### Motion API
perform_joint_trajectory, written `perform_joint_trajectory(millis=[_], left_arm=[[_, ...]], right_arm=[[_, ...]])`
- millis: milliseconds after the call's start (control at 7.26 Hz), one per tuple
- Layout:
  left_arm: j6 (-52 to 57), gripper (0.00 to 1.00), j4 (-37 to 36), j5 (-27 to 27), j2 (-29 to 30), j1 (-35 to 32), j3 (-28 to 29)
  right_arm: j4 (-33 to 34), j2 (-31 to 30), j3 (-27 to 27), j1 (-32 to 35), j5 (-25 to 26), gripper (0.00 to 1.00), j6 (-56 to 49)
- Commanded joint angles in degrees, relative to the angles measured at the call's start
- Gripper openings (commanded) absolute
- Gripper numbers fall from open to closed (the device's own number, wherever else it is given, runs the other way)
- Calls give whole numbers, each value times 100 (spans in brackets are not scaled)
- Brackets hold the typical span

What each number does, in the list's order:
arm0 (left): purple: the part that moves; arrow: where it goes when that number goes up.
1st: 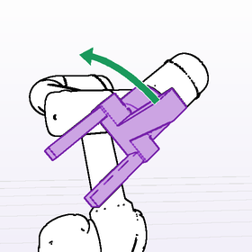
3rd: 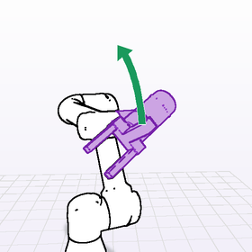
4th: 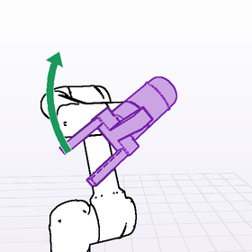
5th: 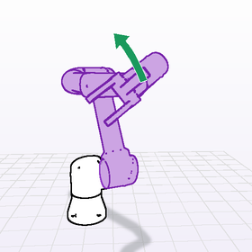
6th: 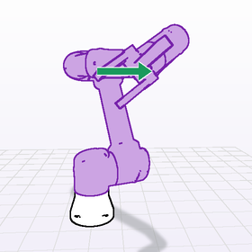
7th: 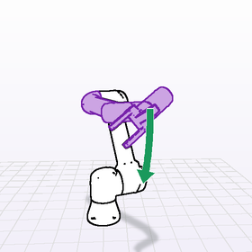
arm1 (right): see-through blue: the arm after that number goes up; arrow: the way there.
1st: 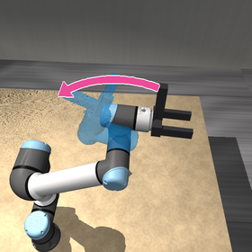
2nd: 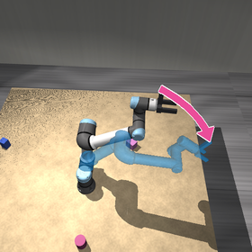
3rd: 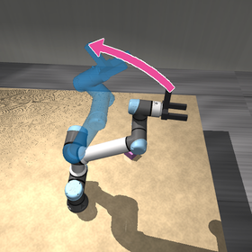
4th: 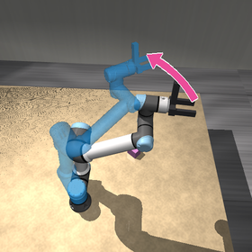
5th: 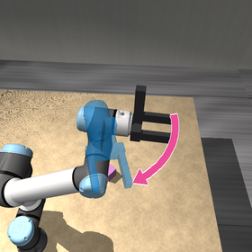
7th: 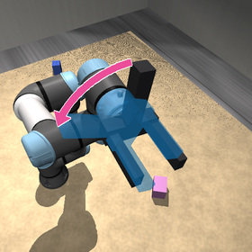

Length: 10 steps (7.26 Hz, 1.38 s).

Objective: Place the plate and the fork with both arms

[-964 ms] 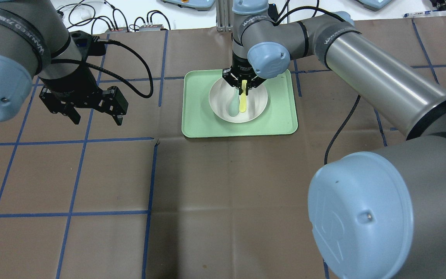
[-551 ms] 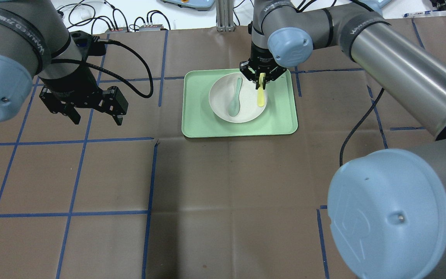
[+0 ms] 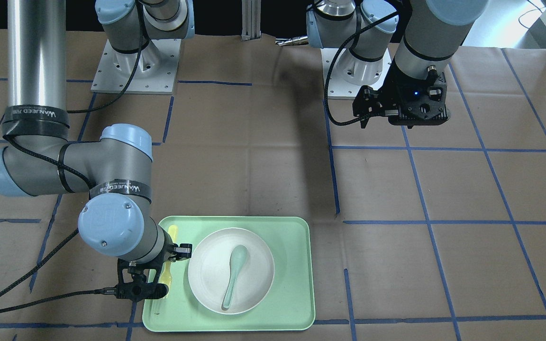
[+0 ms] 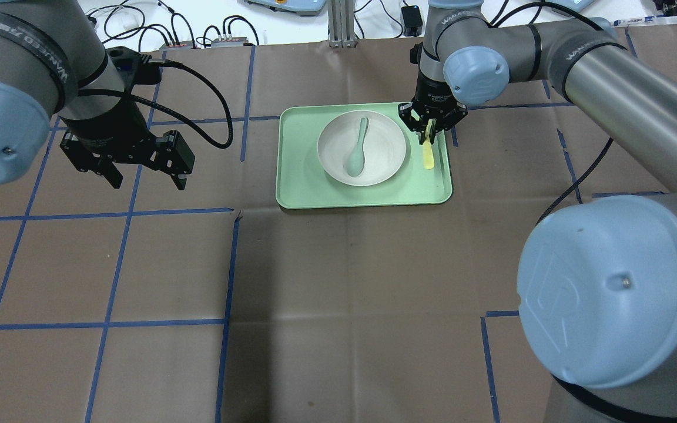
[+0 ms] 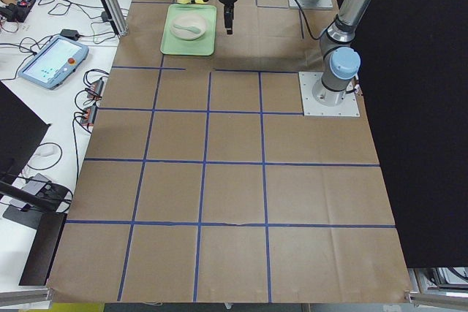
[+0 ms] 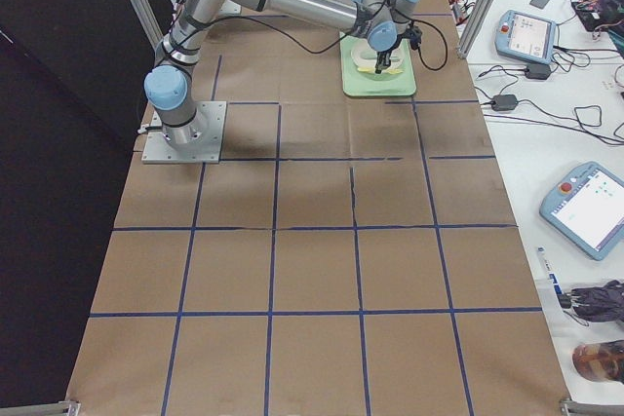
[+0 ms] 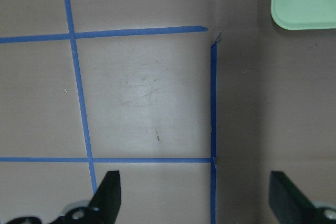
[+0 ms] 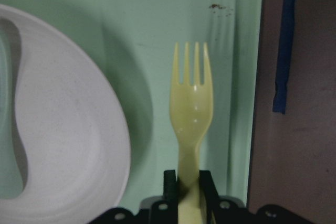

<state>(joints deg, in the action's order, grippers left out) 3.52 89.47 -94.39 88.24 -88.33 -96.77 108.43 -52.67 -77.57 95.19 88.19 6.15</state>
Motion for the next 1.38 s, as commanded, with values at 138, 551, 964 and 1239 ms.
perform_joint_trajectory(millis=[138, 551, 964, 1239], left_arm=[[0, 100, 0, 0, -8, 0, -9], [0, 100, -9, 0, -8, 0, -18], [0, 100, -9, 0, -17, 0, -18], [0, 100, -9, 0, -17, 0, -18]], right_arm=[[407, 424, 31, -18, 5, 3, -17], [398, 371, 84, -36, 5, 100, -17], [-117, -390, -12, -80, -38, 100, -44], [-1108, -1189, -30, -115, 22, 100, -472]])
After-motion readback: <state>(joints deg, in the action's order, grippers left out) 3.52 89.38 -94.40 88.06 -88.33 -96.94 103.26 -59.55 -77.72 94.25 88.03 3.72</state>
